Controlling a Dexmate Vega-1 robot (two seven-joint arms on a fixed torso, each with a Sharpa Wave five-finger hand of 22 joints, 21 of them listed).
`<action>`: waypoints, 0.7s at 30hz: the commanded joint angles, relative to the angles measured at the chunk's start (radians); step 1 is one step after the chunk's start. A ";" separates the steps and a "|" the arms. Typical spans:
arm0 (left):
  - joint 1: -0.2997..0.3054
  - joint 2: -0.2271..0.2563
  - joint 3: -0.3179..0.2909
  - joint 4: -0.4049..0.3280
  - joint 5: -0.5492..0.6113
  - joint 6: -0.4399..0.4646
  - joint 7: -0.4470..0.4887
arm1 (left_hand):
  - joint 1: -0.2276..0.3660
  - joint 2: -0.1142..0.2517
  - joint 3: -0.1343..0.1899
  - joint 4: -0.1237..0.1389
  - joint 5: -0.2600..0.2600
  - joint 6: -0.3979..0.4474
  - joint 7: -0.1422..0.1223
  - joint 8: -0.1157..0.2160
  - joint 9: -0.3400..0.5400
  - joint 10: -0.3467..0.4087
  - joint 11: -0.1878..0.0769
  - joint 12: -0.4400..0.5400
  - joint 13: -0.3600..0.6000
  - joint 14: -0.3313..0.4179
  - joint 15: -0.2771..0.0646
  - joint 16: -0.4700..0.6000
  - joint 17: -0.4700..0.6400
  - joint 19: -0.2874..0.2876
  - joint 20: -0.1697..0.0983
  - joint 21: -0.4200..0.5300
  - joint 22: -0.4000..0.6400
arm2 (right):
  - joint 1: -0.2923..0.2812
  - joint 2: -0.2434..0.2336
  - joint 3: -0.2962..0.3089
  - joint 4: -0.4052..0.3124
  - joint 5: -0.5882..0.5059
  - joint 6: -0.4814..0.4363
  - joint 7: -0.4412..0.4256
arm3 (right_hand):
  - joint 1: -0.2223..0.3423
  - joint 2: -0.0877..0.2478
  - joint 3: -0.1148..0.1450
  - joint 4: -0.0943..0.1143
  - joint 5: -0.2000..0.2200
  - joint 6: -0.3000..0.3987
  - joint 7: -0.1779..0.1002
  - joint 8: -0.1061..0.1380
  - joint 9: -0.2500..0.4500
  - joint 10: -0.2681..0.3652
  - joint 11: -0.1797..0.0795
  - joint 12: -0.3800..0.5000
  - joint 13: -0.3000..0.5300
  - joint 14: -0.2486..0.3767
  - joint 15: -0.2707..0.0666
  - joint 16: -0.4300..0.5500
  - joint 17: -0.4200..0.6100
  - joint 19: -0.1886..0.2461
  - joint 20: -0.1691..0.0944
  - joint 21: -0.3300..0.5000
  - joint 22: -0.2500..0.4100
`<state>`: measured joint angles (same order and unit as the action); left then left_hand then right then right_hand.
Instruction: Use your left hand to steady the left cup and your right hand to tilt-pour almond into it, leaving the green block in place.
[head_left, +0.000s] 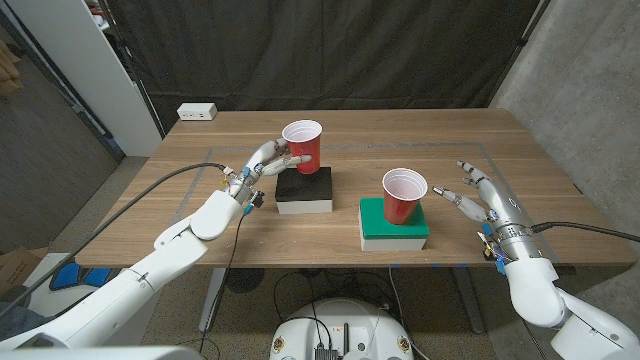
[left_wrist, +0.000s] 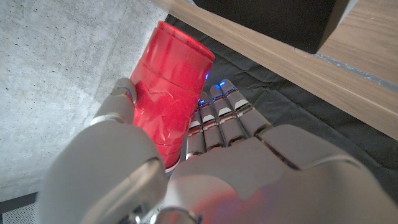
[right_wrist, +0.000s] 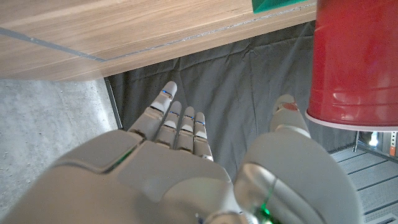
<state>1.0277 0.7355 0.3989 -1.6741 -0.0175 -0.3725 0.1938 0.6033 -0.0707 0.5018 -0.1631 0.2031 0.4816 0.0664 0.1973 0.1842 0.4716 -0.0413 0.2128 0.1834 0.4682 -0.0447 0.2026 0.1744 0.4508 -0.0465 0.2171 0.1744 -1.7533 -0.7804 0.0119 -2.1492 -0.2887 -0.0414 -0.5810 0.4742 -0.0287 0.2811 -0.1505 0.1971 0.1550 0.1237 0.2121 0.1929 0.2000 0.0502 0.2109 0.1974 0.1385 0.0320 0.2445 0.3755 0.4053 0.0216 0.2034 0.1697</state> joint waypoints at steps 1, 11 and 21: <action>0.015 0.007 -0.012 -0.010 -0.011 0.003 0.004 | 0.001 0.000 -0.009 0.000 0.001 0.007 0.001 0.000 0.001 0.006 0.000 -0.005 0.005 0.007 -0.050 -0.004 0.005 0.007 -0.033 -0.005 0.005 | -0.109 0.060 0.066 -0.040 -0.052 0.028 0.027 | 0.011 -0.001 -0.001 -0.007 0.004 -0.004 -0.007 0.000 0.003 -0.006 -0.007 -0.006 0.004 -0.005 -0.002 -0.003 0.003 -0.006 -0.003 -0.004 0.005; 0.022 -0.007 -0.014 -0.008 -0.011 0.007 0.024 | 0.001 0.001 -0.014 0.000 0.002 0.006 0.001 -0.001 0.002 0.006 0.000 -0.006 0.006 0.006 -0.050 -0.005 0.005 0.007 -0.031 -0.006 0.005 | -0.185 0.121 0.097 -0.091 -0.110 0.036 0.042 | 0.020 -0.007 -0.001 -0.010 0.005 -0.019 0.000 -0.006 0.003 -0.018 -0.004 -0.011 0.004 -0.017 0.001 -0.008 0.002 -0.016 -0.002 -0.008 0.005; 0.015 -0.015 -0.010 0.006 -0.010 -0.008 0.026 | 0.006 0.006 -0.015 -0.001 0.003 0.007 0.000 -0.002 0.002 0.010 0.001 -0.006 0.006 0.010 -0.051 -0.005 0.005 0.008 -0.029 -0.006 0.006 | -0.225 0.174 0.107 -0.114 -0.154 0.068 0.055 | 0.023 -0.009 -0.002 -0.009 0.005 -0.026 0.000 -0.009 0.003 -0.023 -0.005 -0.013 0.005 -0.021 0.001 -0.010 0.001 -0.019 -0.002 -0.009 0.005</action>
<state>1.0449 0.7293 0.3875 -1.6791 -0.0277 -0.3665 0.2132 0.6032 -0.0708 0.4867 -0.1643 0.2031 0.4816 0.0663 0.1972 0.1840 0.4715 -0.0411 0.2091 0.1835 0.4682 -0.0447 0.1993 0.1744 0.4507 -0.0464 0.2092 0.1744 -1.9234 -0.6639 0.1007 -2.2329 -0.3934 -0.0011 -0.5411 0.4847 -0.0392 0.2770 -0.1546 0.1971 0.1331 0.1275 0.2069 0.1929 0.1798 0.0483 0.1992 0.1974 0.1197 0.0324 0.2361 0.3755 0.3908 0.0178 0.1954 0.1697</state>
